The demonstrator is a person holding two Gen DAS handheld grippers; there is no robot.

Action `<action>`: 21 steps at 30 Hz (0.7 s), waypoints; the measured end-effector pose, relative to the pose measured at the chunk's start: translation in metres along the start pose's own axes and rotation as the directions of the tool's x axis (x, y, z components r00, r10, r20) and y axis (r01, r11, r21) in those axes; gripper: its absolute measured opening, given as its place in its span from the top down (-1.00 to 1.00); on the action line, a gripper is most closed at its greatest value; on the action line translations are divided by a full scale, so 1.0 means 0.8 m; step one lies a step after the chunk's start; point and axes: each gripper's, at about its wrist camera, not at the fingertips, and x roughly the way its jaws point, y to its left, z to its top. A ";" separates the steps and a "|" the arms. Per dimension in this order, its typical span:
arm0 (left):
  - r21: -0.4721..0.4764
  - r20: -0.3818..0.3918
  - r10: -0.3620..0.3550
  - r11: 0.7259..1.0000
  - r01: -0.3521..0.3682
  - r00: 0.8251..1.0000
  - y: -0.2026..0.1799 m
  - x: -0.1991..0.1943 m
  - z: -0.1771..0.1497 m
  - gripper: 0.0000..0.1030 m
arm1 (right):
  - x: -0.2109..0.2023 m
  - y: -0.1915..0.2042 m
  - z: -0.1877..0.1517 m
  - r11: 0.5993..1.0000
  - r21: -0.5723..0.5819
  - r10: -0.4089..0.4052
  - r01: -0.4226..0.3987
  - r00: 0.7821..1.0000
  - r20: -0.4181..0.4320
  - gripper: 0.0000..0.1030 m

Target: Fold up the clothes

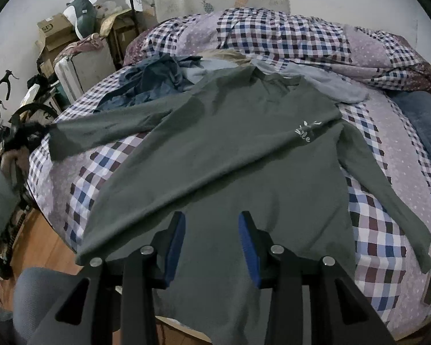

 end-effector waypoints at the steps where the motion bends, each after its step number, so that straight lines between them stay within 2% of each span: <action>1: 0.005 0.016 0.006 1.000 -0.006 1.000 -0.001 -0.001 0.015 0.91 | 0.002 -0.001 0.001 1.000 0.001 0.000 0.000 1.000 -0.001 0.20; 8: 0.067 0.006 0.100 0.993 -0.100 0.995 0.003 0.038 0.077 0.91 | 0.014 -0.012 0.006 1.000 0.014 0.004 -0.003 1.000 -0.018 0.20; 13: 0.036 -0.064 0.137 0.990 -0.135 0.988 0.028 0.076 0.064 0.88 | 0.021 -0.027 -0.011 1.000 0.030 -0.004 0.005 0.999 -0.049 0.20; 14: 0.038 -0.067 0.137 0.990 -0.134 0.988 0.030 0.067 0.057 0.83 | 0.019 -0.034 -0.018 0.999 0.037 -0.011 0.013 0.998 -0.056 0.20; 15: 0.041 -0.069 0.136 0.990 -0.134 0.988 0.032 0.058 0.050 0.62 | 0.015 -0.044 -0.026 0.999 0.046 -0.019 0.022 0.998 -0.061 0.20; 16: 0.043 -0.072 0.136 0.990 -0.133 0.988 0.034 0.049 0.043 0.25 | 0.011 -0.053 -0.033 0.998 0.056 -0.027 0.031 0.997 -0.067 0.20; 17: 0.046 -0.075 0.136 0.990 -0.133 0.988 0.036 0.040 0.036 0.03 | 0.008 -0.063 -0.040 0.997 0.066 -0.035 0.040 0.997 -0.073 0.20; 18: 0.048 -0.077 0.135 0.990 -0.132 0.988 0.038 0.031 0.030 -0.28 | 0.004 -0.073 -0.048 0.996 0.076 -0.043 0.049 0.996 -0.080 0.20; 19: 0.051 -0.080 0.135 0.990 -0.131 0.988 0.040 0.022 0.023 -0.42 | -0.003 -0.085 -0.054 0.994 0.086 -0.055 0.062 0.995 -0.083 0.20; 21: 0.057 -0.086 0.134 0.990 -0.130 0.987 0.044 0.004 0.009 -0.48 | -0.019 -0.113 -0.067 0.990 0.109 -0.085 0.095 0.992 -0.089 0.20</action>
